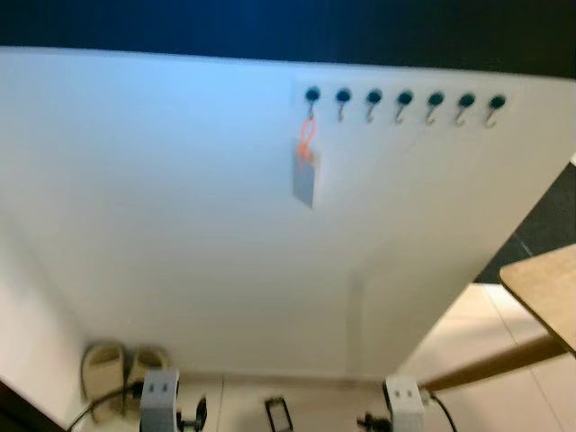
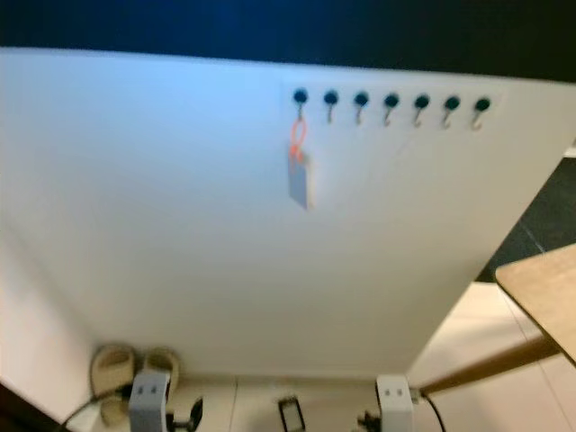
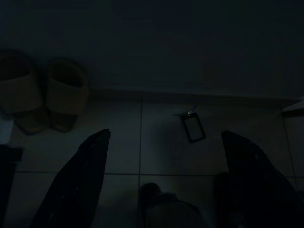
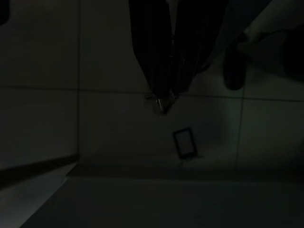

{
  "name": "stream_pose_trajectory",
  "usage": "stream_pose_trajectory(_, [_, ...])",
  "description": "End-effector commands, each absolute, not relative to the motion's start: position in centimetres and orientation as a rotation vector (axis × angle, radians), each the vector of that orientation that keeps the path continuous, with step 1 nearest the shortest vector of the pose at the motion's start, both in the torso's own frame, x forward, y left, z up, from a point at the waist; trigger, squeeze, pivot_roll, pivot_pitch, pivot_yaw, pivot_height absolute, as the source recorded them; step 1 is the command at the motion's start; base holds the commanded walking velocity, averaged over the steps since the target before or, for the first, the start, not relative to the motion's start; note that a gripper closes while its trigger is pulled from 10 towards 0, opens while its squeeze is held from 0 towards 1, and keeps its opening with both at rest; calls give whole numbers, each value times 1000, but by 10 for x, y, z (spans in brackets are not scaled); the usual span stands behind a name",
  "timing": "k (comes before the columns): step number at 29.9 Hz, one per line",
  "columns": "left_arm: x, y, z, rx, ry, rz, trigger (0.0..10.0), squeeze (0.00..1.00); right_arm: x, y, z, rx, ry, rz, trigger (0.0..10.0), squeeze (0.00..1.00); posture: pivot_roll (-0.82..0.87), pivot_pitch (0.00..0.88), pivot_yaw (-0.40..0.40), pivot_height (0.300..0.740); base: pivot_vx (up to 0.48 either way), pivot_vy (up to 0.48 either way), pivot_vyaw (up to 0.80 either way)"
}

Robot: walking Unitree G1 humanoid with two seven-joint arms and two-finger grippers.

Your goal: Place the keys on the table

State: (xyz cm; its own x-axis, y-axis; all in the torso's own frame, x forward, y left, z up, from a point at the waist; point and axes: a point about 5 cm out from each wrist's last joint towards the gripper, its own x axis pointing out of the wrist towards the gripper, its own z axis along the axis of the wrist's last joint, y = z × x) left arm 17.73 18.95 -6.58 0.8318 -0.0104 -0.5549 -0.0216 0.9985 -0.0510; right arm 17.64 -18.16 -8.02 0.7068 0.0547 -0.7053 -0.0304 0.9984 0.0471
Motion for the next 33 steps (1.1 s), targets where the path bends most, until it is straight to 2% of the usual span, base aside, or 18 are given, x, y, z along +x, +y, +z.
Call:
stream_pose_trajectory(1, [176, 188, -67, -44, 604, -16, 10000, 0, 175, -184, -81, 29, 787, 36, 10000, 0, 59, 64, -45, 740, 0, 0, 0])
stream_pose_trajectory(30, [184, 186, -64, -52, 596, -25, 10000, 0, 180, -183, -79, 39, 790, 28, 10000, 0, 69, 75, -43, 740, 0, 0, 0])
stream_pose_trajectory(33, [184, 186, -65, -53, 597, -25, 10000, 0, 180, -183, -79, 39, 791, 28, 10000, 0, 69, 75, -42, 740, -247, 0, 0])
